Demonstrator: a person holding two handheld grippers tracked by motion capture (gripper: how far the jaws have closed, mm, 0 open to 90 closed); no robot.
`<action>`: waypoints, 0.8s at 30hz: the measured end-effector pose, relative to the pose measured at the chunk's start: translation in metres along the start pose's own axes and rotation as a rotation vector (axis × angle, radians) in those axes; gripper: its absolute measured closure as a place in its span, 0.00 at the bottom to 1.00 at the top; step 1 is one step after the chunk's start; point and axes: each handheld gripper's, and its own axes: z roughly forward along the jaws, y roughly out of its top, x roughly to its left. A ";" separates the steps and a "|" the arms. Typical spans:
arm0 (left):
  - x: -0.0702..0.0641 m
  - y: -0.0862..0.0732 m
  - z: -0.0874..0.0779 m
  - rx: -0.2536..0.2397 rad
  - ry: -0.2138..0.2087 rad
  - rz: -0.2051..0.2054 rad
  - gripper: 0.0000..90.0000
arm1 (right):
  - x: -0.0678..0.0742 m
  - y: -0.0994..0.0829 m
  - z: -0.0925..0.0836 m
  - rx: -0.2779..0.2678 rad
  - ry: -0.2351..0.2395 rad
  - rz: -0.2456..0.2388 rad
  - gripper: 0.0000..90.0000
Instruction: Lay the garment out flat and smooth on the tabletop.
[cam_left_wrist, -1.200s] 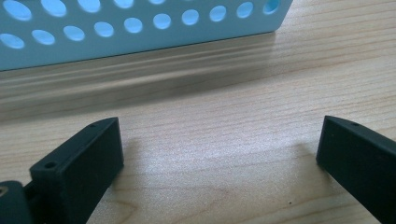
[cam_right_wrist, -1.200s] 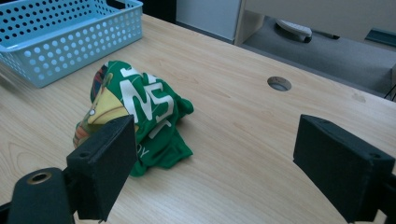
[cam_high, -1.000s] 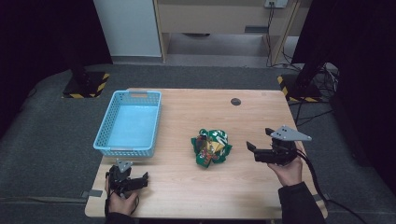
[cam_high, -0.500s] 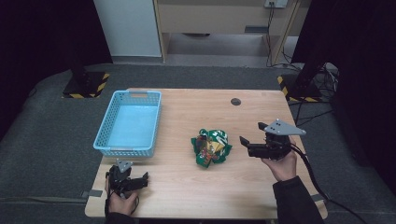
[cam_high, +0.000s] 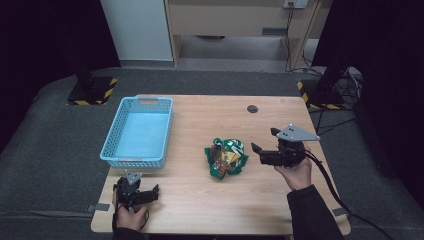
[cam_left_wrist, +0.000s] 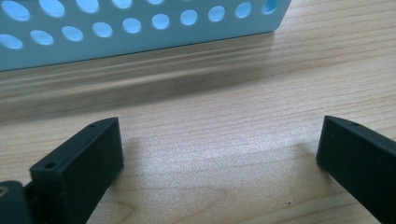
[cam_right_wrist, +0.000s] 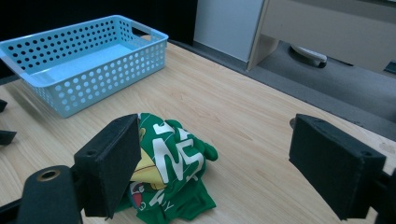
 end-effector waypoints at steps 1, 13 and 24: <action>0.000 0.000 0.000 0.000 0.000 0.000 0.00 | 0.001 0.000 0.001 0.000 0.000 -0.004 0.19; 0.000 0.000 0.000 0.000 -0.001 0.002 0.00 | 0.012 0.010 0.017 -0.003 0.040 -0.022 0.23; 0.000 0.000 0.000 0.000 -0.002 0.003 0.00 | 0.018 0.007 0.035 -0.002 0.076 -0.004 0.26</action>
